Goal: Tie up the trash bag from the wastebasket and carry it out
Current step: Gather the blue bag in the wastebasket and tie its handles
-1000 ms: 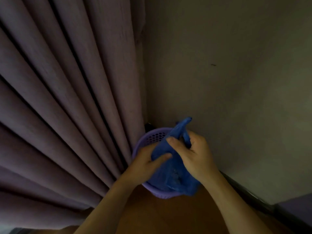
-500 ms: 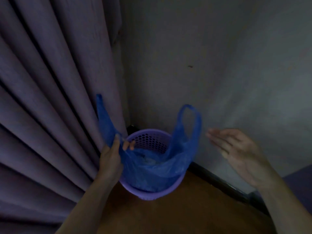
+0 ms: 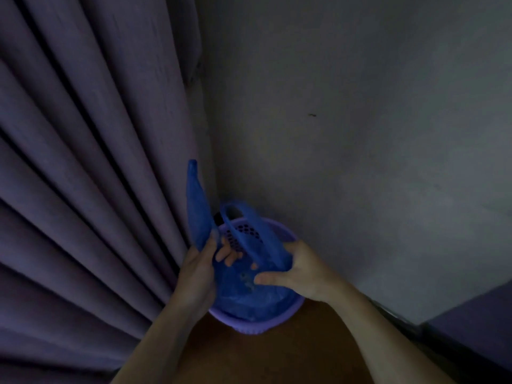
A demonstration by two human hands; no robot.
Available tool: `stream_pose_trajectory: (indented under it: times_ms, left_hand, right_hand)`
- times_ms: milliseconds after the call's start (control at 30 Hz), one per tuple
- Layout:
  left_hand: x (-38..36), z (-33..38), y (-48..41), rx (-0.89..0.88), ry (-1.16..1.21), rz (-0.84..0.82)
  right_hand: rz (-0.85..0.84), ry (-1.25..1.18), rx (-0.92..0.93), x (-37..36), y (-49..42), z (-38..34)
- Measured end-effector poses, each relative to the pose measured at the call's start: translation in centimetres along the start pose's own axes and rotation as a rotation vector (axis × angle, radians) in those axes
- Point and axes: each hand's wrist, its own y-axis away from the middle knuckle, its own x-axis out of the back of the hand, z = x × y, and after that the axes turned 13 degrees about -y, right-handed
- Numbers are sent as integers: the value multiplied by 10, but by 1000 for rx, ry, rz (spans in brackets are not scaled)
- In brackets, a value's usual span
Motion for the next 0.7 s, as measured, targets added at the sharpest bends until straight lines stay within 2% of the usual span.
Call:
stream_pose_trajectory:
  times_ms: [100,200,367,467,533,600,700]
  left_hand:
    - [0,2,-1,51,56,64]
    - [1,2,-4,63,70,83]
    - [-9,2,-5,107,-56,134]
    - [-18,2,-7,127,1,159]
    - [-22,3,-5,103,1,145]
    - [-24,3,-5,46,-97,158]
    - [-14,0,-5,-145,-571,187]
  right_hand:
    - [111,-60,73,-4,-5,7]
    - [208,-223,130,-5,-5,2]
    - [385,-699,177,-4,-7,-8]
    - [498,-844,87,-3,-11,-11]
    - [501,-871,1,-4,-13,-10]
    - [459,-943,-50,-7,-14,-6]
    - [455,-903,-82,-10,-19,0]
